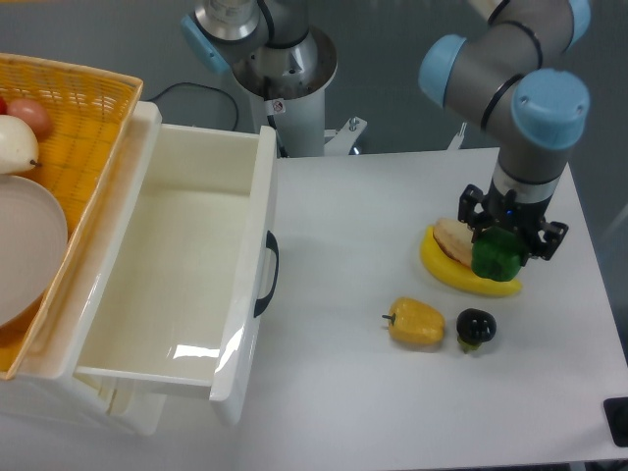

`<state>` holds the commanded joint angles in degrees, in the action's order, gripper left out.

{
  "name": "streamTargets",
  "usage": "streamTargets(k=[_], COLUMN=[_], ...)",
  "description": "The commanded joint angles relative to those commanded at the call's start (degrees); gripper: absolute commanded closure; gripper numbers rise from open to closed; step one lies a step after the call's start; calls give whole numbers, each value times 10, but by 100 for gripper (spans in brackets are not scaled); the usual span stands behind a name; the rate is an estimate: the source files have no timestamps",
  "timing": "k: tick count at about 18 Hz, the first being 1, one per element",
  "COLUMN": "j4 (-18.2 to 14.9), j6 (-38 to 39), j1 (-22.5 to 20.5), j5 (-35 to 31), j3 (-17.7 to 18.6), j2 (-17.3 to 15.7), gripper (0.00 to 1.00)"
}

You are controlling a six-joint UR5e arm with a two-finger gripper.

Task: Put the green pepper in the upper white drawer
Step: 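Close the gripper on the green bell pepper beside the banana, then lift the green pepper and carry it over the open white drawer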

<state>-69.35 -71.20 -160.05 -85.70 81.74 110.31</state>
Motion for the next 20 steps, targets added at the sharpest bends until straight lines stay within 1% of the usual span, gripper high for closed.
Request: streamTargets(k=[5, 7, 10, 13, 16, 20], j4=[-2, -2, -1, 2, -1, 0], j6=[66, 110, 160, 238, 280, 327], j1=[6, 9, 27, 47, 62, 97], j5=[48, 75, 91, 99, 120, 136], j3=[3, 10, 17, 17, 18, 45], j2=[-28, -41, -53, -59, -69, -116], gripper=[78, 78, 78, 78, 78, 78])
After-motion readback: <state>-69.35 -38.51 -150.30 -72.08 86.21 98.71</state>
